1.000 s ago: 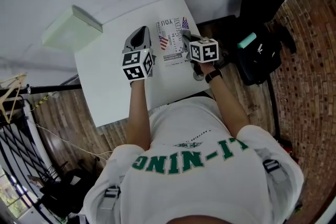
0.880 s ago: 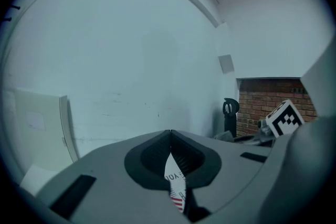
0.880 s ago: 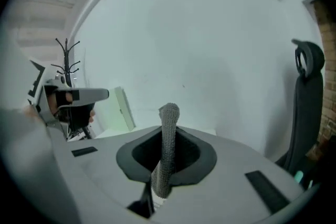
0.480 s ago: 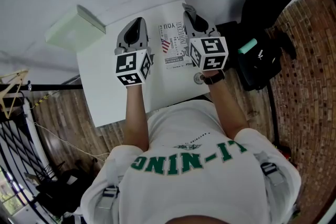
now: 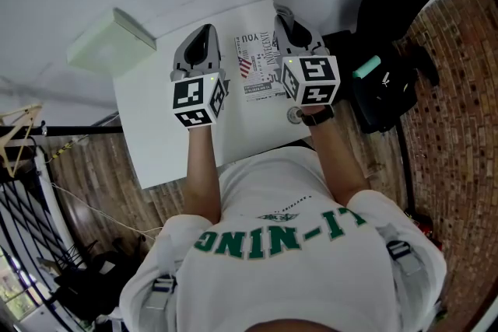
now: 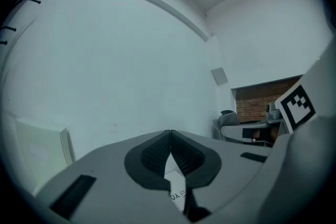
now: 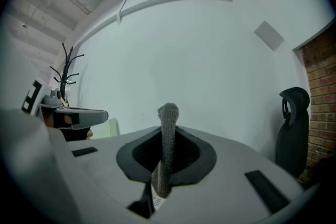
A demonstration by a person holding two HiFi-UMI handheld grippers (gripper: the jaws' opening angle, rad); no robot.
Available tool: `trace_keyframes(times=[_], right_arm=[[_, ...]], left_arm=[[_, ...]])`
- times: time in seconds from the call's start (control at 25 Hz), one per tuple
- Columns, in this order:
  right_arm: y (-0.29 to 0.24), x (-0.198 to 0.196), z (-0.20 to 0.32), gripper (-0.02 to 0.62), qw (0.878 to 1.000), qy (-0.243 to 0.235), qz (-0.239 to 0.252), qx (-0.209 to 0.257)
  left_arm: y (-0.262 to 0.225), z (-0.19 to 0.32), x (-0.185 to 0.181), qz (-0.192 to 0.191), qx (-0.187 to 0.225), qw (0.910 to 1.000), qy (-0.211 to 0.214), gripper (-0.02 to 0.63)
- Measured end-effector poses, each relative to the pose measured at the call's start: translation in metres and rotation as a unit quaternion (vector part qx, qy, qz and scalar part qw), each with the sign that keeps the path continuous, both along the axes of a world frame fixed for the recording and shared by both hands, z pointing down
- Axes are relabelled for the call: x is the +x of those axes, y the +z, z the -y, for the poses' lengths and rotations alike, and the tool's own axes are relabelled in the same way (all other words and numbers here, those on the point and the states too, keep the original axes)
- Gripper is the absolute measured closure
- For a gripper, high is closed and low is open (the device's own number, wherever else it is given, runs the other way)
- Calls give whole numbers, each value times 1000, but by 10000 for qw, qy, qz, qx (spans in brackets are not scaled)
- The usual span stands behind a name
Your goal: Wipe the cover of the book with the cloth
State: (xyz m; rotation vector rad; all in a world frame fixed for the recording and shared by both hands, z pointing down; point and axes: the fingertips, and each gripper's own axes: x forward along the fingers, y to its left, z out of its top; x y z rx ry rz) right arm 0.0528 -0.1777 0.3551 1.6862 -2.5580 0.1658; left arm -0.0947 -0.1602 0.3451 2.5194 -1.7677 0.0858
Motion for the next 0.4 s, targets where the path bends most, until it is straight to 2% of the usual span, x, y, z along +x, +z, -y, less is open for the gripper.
trace_keyframes(times=[0.16, 0.4], right_arm=[[-2, 0, -5, 560, 10000, 3, -18, 42], [4, -9, -20, 561, 9996, -274, -45, 18]], left_arm=[[-1, -5, 2, -21, 16, 10000, 25, 592], [8, -15, 8, 99, -25, 9999, 64, 592]])
